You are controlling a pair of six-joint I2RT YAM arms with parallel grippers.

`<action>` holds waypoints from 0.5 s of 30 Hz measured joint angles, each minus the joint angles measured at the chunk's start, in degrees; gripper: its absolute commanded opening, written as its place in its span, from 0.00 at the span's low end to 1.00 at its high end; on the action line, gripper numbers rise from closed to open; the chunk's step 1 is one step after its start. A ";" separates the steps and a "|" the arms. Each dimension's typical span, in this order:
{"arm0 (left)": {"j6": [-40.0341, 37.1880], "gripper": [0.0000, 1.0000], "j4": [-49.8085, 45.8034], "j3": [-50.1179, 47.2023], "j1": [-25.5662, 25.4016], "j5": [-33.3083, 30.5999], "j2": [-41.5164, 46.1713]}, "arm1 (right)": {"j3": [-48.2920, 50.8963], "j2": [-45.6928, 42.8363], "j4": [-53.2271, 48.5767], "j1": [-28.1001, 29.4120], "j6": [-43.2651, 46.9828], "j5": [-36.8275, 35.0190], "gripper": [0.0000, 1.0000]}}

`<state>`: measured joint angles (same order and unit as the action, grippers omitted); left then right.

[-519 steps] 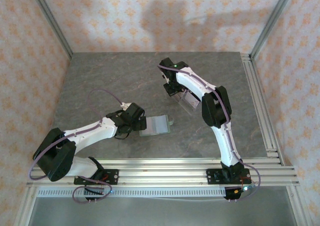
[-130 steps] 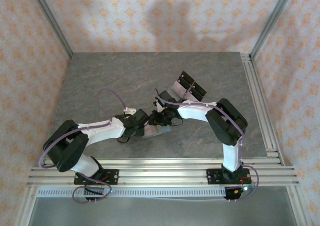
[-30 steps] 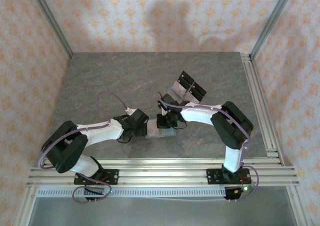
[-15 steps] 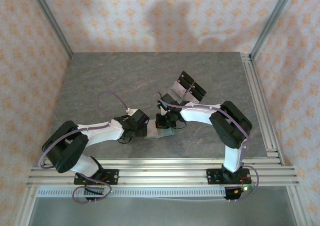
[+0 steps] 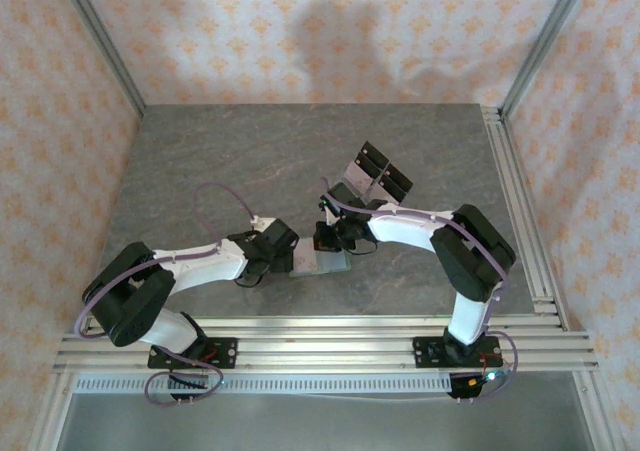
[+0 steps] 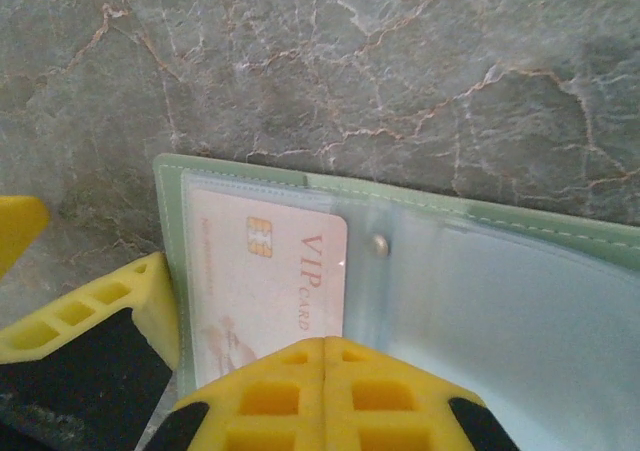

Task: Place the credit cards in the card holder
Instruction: Insert the credit card into the card slot.

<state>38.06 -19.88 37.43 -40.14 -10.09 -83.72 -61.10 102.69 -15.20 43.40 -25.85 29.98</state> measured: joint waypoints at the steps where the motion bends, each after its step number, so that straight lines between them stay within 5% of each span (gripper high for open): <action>1: 0.02 0.90 0.00 0.00 0.00 0.00 0.00 | -0.11 0.02 -0.22 0.00 0.20 -0.17 0.00; 15: 0.02 0.89 0.02 0.00 0.00 0.00 0.00 | -1.64 2.91 -1.09 0.00 1.46 -0.59 0.00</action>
<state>38.09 -19.86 37.43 -40.14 -10.09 -83.72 -62.74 105.60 -16.29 43.40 -24.38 29.39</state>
